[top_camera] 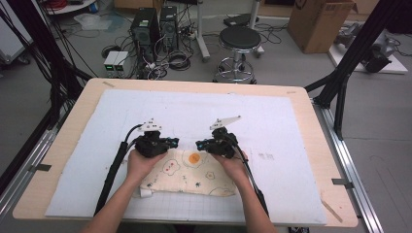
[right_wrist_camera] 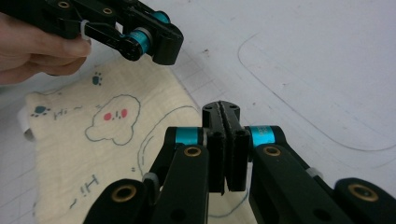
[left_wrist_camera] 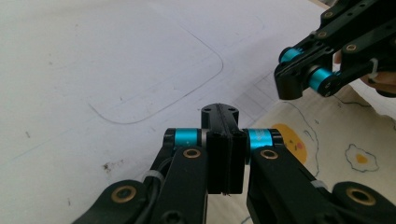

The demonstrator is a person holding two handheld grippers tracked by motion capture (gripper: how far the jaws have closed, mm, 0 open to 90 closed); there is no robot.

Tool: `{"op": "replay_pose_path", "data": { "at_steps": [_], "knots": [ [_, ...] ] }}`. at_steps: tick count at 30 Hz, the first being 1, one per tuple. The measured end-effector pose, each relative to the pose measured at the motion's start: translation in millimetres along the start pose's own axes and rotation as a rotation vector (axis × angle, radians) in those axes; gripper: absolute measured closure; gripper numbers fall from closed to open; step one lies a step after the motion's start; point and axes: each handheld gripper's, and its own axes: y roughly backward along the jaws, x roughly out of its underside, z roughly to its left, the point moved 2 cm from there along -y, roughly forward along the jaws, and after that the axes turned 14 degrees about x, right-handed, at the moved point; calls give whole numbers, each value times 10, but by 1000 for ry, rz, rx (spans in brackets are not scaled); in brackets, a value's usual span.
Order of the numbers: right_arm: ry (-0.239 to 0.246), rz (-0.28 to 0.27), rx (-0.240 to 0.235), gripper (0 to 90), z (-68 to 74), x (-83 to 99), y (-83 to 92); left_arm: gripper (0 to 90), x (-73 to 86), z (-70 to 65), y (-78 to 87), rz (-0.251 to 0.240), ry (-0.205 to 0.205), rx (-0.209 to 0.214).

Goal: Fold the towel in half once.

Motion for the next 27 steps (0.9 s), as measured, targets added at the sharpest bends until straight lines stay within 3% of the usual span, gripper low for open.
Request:
{"op": "replay_pose_path", "data": {
  "at_steps": [5, 8, 13, 22, 24, 27],
  "knots": [
    [-5, 27, -6, 895, 29, 3, -110, 895, 52, 33, -77, 50, 21, -13],
    [20, 34, -14, 895, 96, -1, -128, 896, 56, -16, -89, 70, -8, -4],
    [27, 49, -30, 895, 165, 1, -153, 896, 75, -39, -124, 92, -7, 13],
    [67, 142, 5, 895, 183, 77, -270, 896, 151, 25, -200, 169, 5, -23],
    [51, 140, -1, 895, 166, 83, -264, 896, 154, 40, -182, 182, -2, -27],
    [65, 146, 9, 895, 147, 85, -242, 896, 154, 52, -143, 193, -14, -39]
  ]
}}
